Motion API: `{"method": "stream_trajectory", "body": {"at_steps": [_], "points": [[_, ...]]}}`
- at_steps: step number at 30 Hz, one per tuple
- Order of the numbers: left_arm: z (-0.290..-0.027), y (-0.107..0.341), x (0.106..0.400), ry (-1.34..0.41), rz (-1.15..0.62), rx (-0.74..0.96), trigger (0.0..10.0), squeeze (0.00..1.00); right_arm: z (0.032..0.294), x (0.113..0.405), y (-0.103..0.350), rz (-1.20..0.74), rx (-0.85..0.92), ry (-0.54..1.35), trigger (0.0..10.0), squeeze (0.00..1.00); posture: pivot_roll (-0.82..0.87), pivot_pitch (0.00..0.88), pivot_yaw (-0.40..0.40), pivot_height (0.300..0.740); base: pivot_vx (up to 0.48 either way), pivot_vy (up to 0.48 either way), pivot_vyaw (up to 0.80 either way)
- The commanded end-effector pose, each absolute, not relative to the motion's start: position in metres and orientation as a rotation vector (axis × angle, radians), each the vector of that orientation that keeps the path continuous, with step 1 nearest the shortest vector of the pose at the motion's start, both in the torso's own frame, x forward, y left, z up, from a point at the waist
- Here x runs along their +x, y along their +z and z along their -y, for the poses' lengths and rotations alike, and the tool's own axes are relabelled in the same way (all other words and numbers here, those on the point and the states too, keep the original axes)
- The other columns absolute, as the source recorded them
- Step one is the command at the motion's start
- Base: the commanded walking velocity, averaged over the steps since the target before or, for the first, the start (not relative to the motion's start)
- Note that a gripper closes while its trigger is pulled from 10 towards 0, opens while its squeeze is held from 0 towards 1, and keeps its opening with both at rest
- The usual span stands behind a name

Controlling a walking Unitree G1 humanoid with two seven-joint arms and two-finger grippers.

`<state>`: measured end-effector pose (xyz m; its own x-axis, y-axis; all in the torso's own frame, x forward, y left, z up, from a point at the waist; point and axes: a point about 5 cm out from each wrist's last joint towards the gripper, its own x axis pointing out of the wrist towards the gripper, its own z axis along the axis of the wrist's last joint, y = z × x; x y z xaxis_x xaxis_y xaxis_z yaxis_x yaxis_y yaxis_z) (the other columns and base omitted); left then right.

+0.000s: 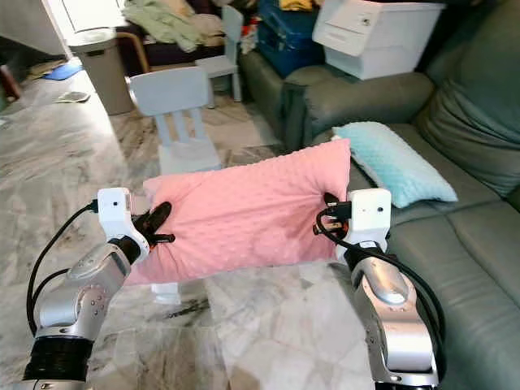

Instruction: Move the pillow to the sofa

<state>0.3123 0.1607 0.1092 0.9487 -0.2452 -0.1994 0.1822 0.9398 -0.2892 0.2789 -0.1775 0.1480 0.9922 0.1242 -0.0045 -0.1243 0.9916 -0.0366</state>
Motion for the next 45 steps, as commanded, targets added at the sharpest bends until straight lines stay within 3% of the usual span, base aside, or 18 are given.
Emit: {"method": "stream_trajectory", "body": {"at_steps": [1,45], "points": [[-0.165,0.109,0.313,-0.216,-0.227,-0.278,10.0,0.0,0.178,0.28,0.156,0.026,-0.041,0.116,10.0,0.0,-0.09,0.0,0.059,0.74,0.319,0.0,-0.8],[-0.151,0.097,0.305,-0.279,-0.291,-0.302,10.0,0.0,0.175,0.277,0.155,0.014,-0.031,0.124,10.0,0.0,-0.09,0.0,0.058,0.74,0.391,0.0,-0.8]]}}
